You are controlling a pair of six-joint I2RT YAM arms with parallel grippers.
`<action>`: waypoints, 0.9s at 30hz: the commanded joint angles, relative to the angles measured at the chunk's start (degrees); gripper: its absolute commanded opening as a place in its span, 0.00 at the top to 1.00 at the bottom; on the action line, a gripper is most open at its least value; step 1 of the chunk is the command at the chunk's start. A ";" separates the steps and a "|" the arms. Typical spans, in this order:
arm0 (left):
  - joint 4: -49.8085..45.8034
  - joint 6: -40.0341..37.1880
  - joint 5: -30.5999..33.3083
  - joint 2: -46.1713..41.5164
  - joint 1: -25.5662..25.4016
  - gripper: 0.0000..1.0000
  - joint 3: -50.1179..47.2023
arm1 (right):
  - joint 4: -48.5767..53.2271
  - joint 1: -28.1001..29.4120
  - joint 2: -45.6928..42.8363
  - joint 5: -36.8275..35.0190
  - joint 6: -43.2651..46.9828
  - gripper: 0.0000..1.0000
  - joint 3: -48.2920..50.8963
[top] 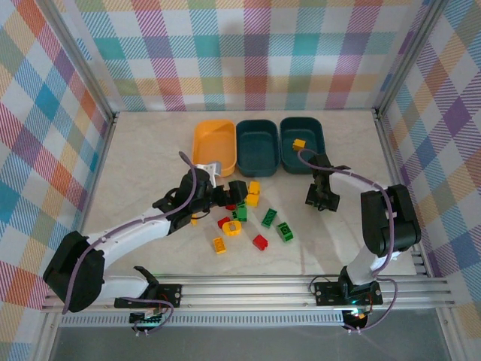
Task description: Sort the legos into containers by color
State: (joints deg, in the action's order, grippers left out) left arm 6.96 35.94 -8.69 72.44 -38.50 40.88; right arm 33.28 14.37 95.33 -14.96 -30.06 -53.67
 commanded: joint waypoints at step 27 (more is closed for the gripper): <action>-28.52 11.91 14.49 -16.38 15.65 0.00 -5.86 | 4.49 14.46 31.66 5.56 11.63 0.83 -56.70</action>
State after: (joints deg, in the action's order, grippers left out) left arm -17.34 47.88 7.57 58.57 -23.42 36.38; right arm 31.14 29.32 121.64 -9.96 -21.65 -103.98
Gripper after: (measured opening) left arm 0.999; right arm 0.283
